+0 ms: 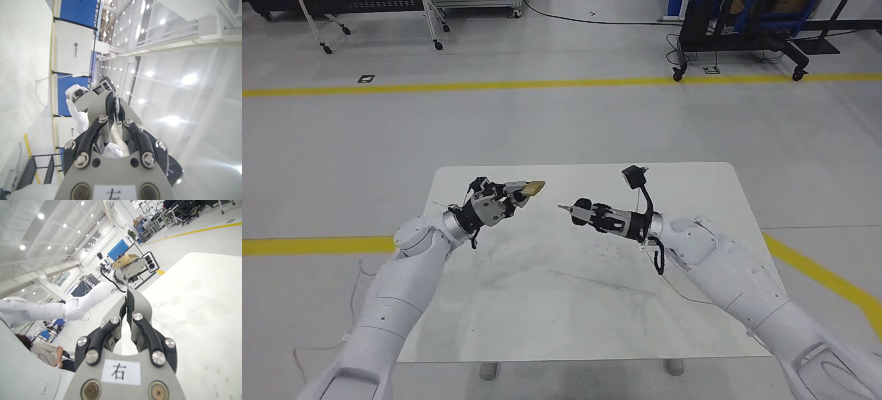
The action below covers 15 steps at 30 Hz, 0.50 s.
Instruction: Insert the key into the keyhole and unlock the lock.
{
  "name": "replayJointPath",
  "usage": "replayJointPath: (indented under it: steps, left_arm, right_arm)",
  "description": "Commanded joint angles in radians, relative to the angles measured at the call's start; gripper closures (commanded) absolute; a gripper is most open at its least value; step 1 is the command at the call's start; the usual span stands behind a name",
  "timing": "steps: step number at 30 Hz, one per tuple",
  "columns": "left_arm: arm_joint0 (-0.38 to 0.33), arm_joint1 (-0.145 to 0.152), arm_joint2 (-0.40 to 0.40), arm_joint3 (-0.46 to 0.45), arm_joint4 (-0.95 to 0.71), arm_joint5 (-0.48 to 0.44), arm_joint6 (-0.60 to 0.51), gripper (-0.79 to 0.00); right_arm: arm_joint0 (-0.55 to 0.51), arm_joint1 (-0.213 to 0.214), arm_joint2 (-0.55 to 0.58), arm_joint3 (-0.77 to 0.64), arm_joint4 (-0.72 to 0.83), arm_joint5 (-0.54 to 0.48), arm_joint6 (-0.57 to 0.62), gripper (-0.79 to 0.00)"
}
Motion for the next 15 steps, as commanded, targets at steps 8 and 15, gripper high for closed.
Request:
replayJointPath:
  steps: [8,15]
  left_arm:
    - [-0.037,-0.014,0.044,0.046,0.007,0.039,-0.106,0.000]
    - [-0.061,-0.021,0.073,0.069,0.038,0.032,-0.184,0.000]
  right_arm:
    - [0.027,-0.023,-0.010,0.013,0.042,-0.060,0.066,0.000]
    - [0.041,-0.033,0.001,0.033,0.099,-0.092,0.111,0.000]
